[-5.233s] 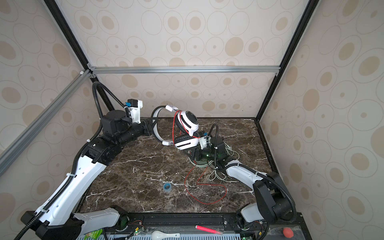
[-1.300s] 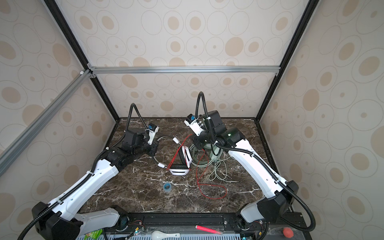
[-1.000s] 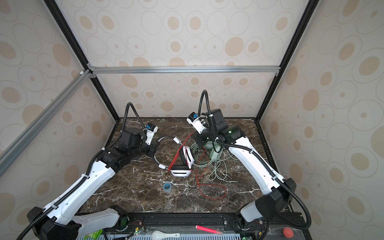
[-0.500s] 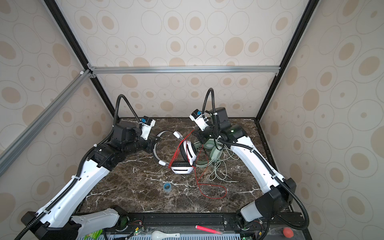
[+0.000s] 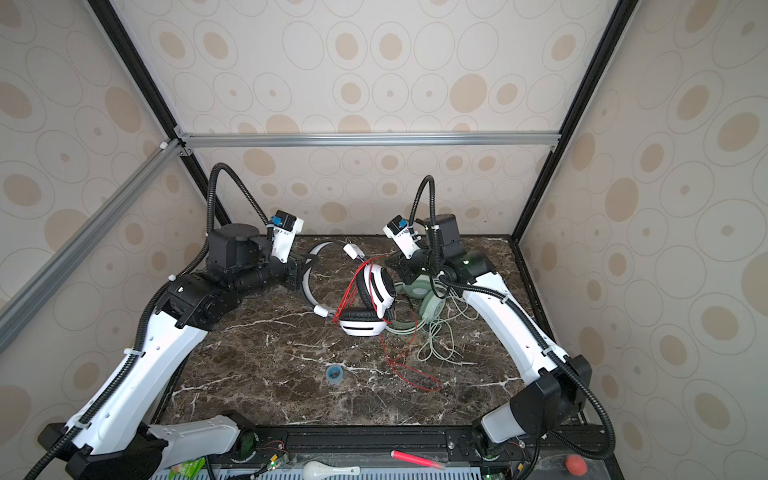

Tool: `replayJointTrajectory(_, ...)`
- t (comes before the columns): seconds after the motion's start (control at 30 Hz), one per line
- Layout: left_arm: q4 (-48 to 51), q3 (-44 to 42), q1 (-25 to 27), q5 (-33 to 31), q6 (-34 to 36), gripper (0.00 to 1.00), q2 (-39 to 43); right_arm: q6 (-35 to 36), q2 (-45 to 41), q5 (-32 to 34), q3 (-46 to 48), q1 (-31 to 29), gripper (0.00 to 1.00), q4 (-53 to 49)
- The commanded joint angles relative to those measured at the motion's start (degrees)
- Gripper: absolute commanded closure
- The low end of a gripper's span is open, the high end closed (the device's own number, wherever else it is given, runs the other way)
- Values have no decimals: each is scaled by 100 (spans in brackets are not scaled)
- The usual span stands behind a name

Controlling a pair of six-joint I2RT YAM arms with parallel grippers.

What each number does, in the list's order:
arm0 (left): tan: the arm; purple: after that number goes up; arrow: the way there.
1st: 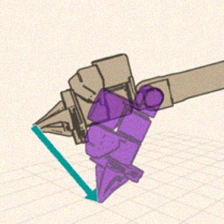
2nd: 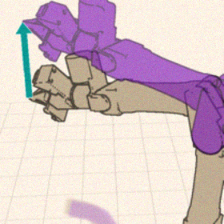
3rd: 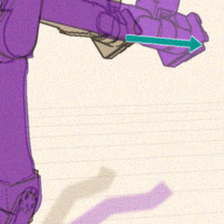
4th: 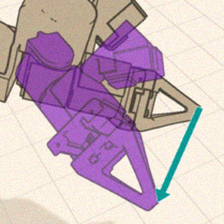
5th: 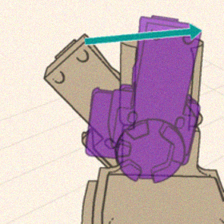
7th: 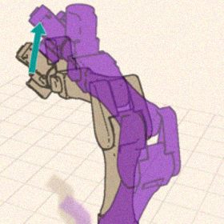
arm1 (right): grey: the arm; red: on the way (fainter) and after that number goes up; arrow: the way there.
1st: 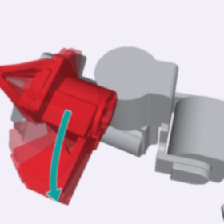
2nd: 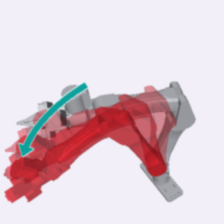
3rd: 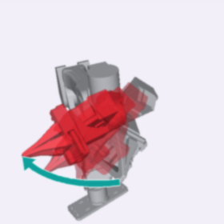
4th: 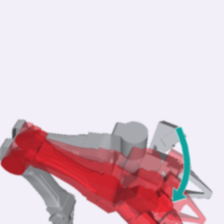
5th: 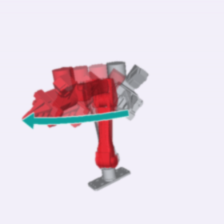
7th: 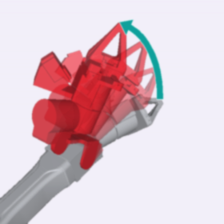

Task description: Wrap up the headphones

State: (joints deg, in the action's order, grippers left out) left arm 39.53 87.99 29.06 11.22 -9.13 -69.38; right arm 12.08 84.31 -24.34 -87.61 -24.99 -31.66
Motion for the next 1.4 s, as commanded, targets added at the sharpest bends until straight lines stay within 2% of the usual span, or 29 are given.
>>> replayJointTrajectory(0.0,-9,451,44,-77,48,100,-60,73,-38,259,5,41,85,71)
replayJointTrajectory(0.53,-13,382,46,-1625,266,100,-181,257,-165,697,-415,41,86,-310)
replayJointTrajectory(0.73,-93,439,40,-1392,358,100,-304,431,-273,907,-389,38,85,-487)
replayJointTrajectory(0.93,154,633,47,-1405,553,100,-365,827,-227,1336,-424,38,85,-647)
replayJointTrajectory(1.1,301,761,53,-1367,623,100,-359,1002,-76,1439,-559,35,84,-651)
replayJointTrajectory(1.37,351,940,65,-661,513,100,-284,1049,43,1420,-416,1,82,-217)
